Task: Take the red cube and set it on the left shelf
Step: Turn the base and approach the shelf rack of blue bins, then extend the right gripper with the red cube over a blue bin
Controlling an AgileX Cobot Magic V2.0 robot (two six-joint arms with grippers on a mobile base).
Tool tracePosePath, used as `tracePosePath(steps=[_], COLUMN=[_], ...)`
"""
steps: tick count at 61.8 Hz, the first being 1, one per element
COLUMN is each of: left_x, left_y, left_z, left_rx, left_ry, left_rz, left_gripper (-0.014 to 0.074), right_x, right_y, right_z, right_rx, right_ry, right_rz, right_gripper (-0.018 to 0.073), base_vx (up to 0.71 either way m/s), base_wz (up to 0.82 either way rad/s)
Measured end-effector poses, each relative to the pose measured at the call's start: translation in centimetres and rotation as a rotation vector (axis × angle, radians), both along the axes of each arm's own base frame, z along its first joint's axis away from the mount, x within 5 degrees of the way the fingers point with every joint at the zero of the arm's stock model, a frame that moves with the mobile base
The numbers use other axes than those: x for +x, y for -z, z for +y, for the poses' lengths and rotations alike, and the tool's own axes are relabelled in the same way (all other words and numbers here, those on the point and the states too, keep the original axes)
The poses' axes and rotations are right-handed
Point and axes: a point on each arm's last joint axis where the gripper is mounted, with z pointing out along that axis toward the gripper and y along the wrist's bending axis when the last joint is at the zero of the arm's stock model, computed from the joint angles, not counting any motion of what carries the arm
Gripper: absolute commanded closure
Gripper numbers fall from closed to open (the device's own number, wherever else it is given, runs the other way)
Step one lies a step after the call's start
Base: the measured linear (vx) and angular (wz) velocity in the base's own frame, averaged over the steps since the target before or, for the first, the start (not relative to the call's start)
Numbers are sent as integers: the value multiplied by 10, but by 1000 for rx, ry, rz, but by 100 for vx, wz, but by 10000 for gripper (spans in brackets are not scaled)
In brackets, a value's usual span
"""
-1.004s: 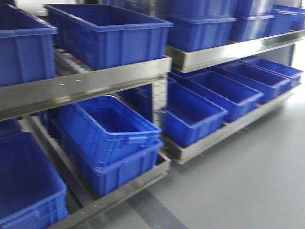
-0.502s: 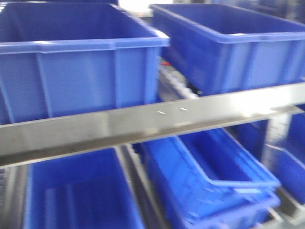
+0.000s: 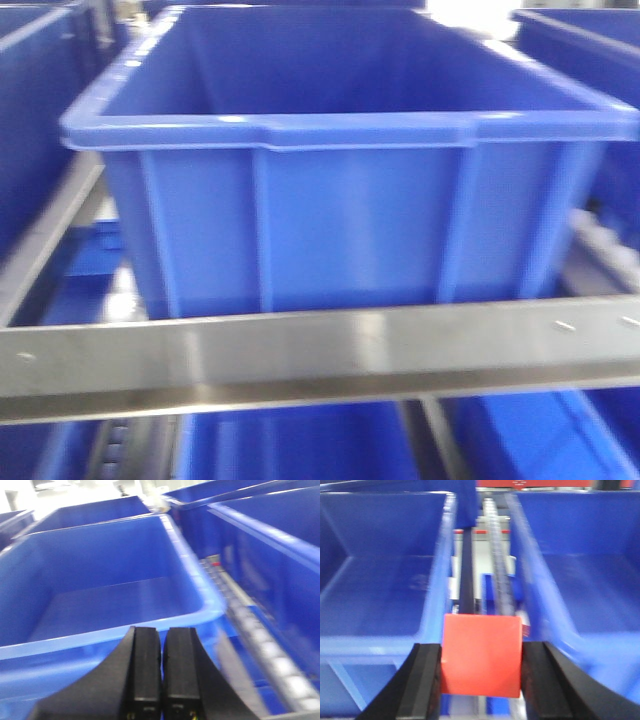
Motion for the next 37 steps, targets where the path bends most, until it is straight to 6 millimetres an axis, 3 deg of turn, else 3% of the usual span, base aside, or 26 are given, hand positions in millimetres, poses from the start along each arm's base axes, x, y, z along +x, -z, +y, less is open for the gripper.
tracePosePath(steps=[37], left_x=[0], left_y=[0], left_z=[0], left_rx=[0], left_ry=[0], left_rz=[0], left_gripper=[491], right_x=[0], right_y=[0], right_z=[0], right_rx=[0], right_ry=[0], right_rz=[0], right_gripper=[501], base_vx=[8], base_wz=[19])
